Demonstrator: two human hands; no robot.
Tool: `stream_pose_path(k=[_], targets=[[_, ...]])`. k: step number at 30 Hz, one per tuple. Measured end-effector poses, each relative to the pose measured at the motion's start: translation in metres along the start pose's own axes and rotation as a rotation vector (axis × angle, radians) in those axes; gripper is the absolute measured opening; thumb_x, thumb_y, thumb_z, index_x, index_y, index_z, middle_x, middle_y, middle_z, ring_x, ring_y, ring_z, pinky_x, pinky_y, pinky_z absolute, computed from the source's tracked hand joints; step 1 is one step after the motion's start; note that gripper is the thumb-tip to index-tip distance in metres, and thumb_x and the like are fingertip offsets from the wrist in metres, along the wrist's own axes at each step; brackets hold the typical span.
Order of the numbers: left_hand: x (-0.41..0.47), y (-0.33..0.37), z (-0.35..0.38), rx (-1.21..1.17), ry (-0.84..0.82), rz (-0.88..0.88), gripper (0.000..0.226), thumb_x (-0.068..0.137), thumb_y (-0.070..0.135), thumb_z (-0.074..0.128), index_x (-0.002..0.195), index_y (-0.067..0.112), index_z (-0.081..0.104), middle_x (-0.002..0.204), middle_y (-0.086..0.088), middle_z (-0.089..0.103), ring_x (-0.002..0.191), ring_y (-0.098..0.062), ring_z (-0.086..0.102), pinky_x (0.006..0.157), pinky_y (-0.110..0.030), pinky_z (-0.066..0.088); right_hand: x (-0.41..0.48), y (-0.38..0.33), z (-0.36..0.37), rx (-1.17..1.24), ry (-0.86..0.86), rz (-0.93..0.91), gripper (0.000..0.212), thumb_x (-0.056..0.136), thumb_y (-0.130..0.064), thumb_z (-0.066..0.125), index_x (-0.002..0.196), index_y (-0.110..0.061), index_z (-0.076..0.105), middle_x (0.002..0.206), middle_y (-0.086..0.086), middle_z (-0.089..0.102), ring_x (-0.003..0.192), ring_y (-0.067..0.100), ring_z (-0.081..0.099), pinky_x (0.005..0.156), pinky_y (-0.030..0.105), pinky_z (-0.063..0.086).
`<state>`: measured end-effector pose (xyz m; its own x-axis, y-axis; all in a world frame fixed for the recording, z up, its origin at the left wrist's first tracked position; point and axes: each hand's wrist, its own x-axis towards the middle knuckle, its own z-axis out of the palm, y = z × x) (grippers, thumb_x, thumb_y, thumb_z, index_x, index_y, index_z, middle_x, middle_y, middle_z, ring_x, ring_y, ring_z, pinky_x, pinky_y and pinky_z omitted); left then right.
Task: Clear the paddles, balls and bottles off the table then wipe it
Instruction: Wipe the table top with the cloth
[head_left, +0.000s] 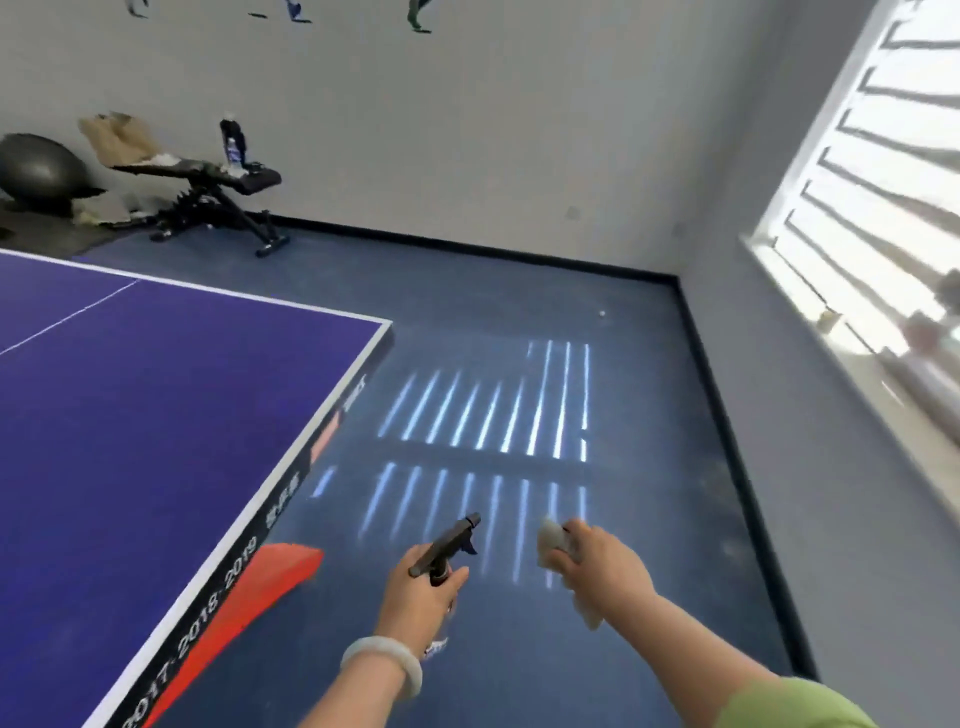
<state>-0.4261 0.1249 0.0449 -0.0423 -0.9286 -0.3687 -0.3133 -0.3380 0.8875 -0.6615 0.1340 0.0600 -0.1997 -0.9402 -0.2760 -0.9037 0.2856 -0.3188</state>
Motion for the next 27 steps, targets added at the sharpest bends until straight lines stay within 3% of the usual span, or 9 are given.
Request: stream_pose_path(k=[4, 10, 16, 19, 23, 27], targets=[[0.026, 0.033, 0.069, 0.11, -0.14, 0.093, 0.019, 0.081, 0.008, 0.076, 0.078, 0.0, 0.059, 0.063, -0.003, 0.05, 0.057, -0.014, 0.046, 0.052, -0.013, 0.037, 0.005, 0.068, -0.025, 0.062, 0.058, 0.175, 0.026, 0.095, -0.043, 0.045, 0.108, -0.021, 0.048, 0.104, -0.002, 0.058, 0.095, 0.021, 0.058, 0.067, 0.032, 0.039], [0.086, 0.079, 0.17, 0.198, -0.376, 0.117, 0.026, 0.08, 0.007, 0.076, 0.066, 0.009, 0.054, 0.052, 0.005, 0.047, 0.051, -0.013, 0.042, 0.053, -0.023, 0.037, 0.023, 0.152, -0.046, 0.144, 0.111, 0.415, 0.03, 0.095, -0.046, 0.046, 0.112, -0.021, 0.048, 0.104, -0.004, 0.055, 0.091, 0.02, 0.056, 0.069, 0.031, 0.041], [0.159, 0.132, 0.26, 0.274, -0.558, 0.18, 0.026, 0.078, 0.012, 0.079, 0.073, 0.003, 0.056, 0.06, 0.0, 0.051, 0.054, -0.013, 0.046, 0.054, -0.019, 0.039, 0.05, 0.222, -0.077, 0.238, 0.175, 0.635, 0.028, 0.096, -0.046, 0.045, 0.101, -0.019, 0.051, 0.101, -0.002, 0.059, 0.091, 0.021, 0.059, 0.071, 0.034, 0.043], [0.191, 0.162, 0.299, 0.34, -0.637, 0.208, 0.027, 0.078, 0.015, 0.08, 0.075, 0.003, 0.056, 0.063, -0.001, 0.054, 0.062, -0.02, 0.05, 0.061, -0.028, 0.041, 0.059, 0.255, -0.093, 0.311, 0.23, 0.759, 0.026, 0.094, -0.046, 0.047, 0.097, -0.022, 0.052, 0.097, -0.003, 0.063, 0.089, 0.019, 0.061, 0.077, 0.035, 0.049], [0.218, 0.188, 0.35, 0.387, -0.716, 0.207, 0.024, 0.081, 0.011, 0.077, 0.081, -0.002, 0.056, 0.066, -0.006, 0.052, 0.063, -0.02, 0.046, 0.053, -0.018, 0.038, 0.068, 0.293, -0.103, 0.381, 0.292, 0.878, 0.023, 0.093, -0.047, 0.05, 0.099, -0.025, 0.056, 0.095, -0.006, 0.064, 0.087, 0.017, 0.062, 0.077, 0.034, 0.05], [0.23, 0.212, 0.412, 0.44, -0.804, 0.239, 0.026, 0.079, 0.014, 0.078, 0.086, -0.003, 0.059, 0.067, -0.004, 0.055, 0.064, -0.019, 0.049, 0.062, -0.027, 0.039, 0.081, 0.338, -0.11, 0.416, 0.315, 0.977, 0.025, 0.092, -0.046, 0.05, 0.095, -0.023, 0.054, 0.095, -0.005, 0.063, 0.087, 0.019, 0.062, 0.074, 0.034, 0.05]])
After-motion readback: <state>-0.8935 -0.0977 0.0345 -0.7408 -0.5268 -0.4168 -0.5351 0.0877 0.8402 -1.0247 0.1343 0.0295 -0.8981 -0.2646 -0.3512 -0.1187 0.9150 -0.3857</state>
